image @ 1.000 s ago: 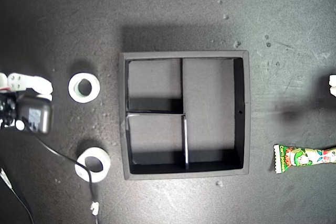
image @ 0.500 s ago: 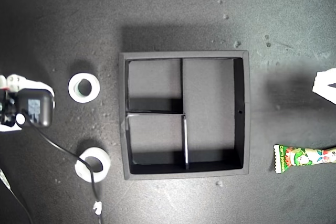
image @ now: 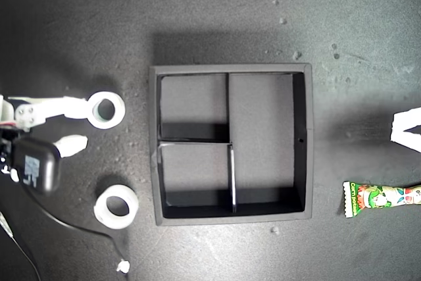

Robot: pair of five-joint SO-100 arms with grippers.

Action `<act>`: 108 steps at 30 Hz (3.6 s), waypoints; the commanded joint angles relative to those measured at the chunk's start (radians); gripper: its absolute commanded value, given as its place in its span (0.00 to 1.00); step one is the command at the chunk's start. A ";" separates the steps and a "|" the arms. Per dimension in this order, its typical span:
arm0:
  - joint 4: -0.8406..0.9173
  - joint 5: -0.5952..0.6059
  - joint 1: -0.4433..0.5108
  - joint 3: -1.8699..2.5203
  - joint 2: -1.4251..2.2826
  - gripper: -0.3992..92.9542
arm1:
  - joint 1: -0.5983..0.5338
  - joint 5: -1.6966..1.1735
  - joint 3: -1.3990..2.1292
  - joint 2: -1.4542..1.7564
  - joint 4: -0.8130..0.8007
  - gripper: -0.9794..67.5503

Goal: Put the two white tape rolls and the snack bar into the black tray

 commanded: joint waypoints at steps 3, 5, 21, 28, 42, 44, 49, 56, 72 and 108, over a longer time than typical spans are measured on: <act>-0.086 0.101 0.005 -0.055 0.032 0.12 | -0.025 -0.061 -0.044 0.008 0.037 0.05; -0.138 0.129 0.017 -0.080 -0.035 0.12 | -0.026 -0.064 -0.061 0.008 0.061 0.08; -0.374 0.130 0.032 -0.229 -0.591 0.17 | -0.026 -0.054 -0.060 0.008 0.087 0.10; -0.419 0.143 0.023 -0.212 -0.612 0.17 | -0.025 -0.046 -0.058 0.008 0.092 0.09; -0.459 0.146 -0.014 -0.476 -1.108 0.17 | -0.034 -0.041 -0.064 0.008 0.092 0.09; -0.459 0.146 -0.021 -0.522 -1.183 0.16 | -0.037 -0.041 -0.064 0.008 0.092 0.08; -0.436 0.153 -0.040 -0.614 -1.305 0.10 | -0.041 -0.052 -0.069 0.008 0.092 0.08; -0.379 0.133 -0.058 -0.635 -1.278 0.01 | -0.077 -0.094 -0.118 0.008 0.092 0.08; -0.186 0.163 -0.072 -0.706 -1.101 0.01 | -0.232 -0.304 -0.598 -0.284 0.224 0.28; 0.077 0.241 -0.083 -1.002 -1.037 0.01 | -0.640 0.621 -0.600 -1.215 0.095 0.47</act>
